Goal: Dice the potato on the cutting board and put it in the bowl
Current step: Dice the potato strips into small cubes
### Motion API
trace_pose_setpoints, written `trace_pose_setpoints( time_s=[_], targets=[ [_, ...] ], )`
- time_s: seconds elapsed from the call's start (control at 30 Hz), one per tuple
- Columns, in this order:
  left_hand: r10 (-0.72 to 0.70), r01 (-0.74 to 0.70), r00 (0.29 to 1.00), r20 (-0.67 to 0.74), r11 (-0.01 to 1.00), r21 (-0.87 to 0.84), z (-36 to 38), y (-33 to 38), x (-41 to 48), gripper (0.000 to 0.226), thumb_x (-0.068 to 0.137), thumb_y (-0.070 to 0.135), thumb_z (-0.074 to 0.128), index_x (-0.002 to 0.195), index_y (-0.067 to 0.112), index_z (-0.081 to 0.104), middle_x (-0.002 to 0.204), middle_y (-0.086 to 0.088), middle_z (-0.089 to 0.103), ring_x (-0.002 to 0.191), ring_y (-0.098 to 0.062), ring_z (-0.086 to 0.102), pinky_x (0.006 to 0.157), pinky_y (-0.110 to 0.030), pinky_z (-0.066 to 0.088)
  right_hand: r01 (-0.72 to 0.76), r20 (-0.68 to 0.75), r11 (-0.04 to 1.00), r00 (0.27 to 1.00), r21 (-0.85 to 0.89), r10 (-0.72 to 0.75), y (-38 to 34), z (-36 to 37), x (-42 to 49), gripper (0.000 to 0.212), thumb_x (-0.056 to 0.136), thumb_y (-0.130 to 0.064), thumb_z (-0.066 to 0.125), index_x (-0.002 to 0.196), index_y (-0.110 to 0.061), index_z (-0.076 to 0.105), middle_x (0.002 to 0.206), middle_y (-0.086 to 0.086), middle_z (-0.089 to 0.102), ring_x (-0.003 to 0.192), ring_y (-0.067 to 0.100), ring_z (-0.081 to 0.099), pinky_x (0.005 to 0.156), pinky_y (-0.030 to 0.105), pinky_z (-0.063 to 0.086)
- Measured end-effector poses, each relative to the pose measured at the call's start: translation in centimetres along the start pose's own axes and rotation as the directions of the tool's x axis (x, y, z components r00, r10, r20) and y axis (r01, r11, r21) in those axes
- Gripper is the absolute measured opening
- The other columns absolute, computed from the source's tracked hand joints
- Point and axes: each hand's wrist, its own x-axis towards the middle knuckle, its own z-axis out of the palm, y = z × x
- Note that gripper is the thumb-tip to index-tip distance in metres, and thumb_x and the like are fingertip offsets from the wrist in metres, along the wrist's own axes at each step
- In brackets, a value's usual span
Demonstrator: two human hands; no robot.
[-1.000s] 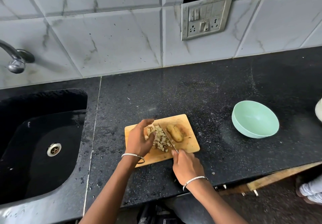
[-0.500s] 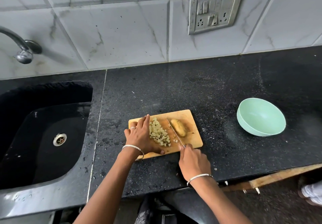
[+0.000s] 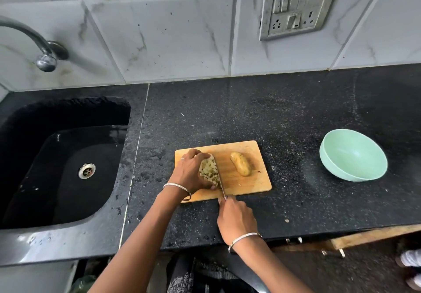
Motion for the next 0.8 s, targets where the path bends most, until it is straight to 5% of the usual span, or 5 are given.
trace_pose_setpoints(
  time_s=[0.37,0.5,0.7,0.8],
  targets=[
    [-0.018,0.011,0.998,-0.061,0.992,-0.127,-1.6,-2.0,-1.3,0.091,0.054,0.039,0.091,0.134,0.027,0.049,0.131,0.001,0.055,0.114,-0.022,0.055,0.097,-0.036,0.046,0.106,-0.078,0.994,0.992,0.015,-0.104,0.4,-1.8,0.4,0.039,0.103,-0.046,0.029,0.102,-0.018,0.055,0.103,0.009,0.066,0.096,0.035,0.063,0.068,0.037,0.041],
    [-0.046,0.003,0.986,-0.161,0.965,-0.262,-2.0,-1.8,-1.3,0.071,0.066,0.037,0.087,0.128,0.025,0.056,0.123,0.002,0.063,0.114,-0.017,0.058,0.095,-0.039,0.05,0.121,-0.143,0.992,0.982,-0.04,-0.125,1.5,-2.8,0.8,0.036,0.1,-0.051,0.033,0.096,-0.021,0.053,0.097,0.006,0.065,0.092,0.034,0.064,0.063,0.036,0.037],
    [0.322,-0.315,0.917,-0.233,0.947,0.068,-1.8,-0.8,-1.0,0.036,0.08,0.032,0.074,0.114,0.035,0.066,0.126,0.008,0.062,0.118,-0.017,0.054,0.097,-0.034,0.043,0.215,-0.12,0.976,0.97,0.036,-0.21,2.2,-3.9,1.5,0.038,0.096,-0.055,0.043,0.078,-0.023,0.048,0.071,0.0,0.058,0.073,0.028,0.059,0.057,0.037,0.036],
    [0.345,-0.309,0.905,-0.249,0.935,0.174,-1.3,-0.9,-0.3,0.014,0.082,0.026,0.068,0.094,0.031,0.073,0.101,0.007,0.072,0.102,-0.02,0.064,0.081,-0.036,0.051,0.253,-0.061,0.956,0.967,0.147,-0.246,2.7,-5.0,1.8,0.047,0.091,-0.058,0.051,0.068,-0.018,0.047,0.056,-0.003,0.048,0.055,0.019,0.048,0.052,0.036,0.032]
  ],
)
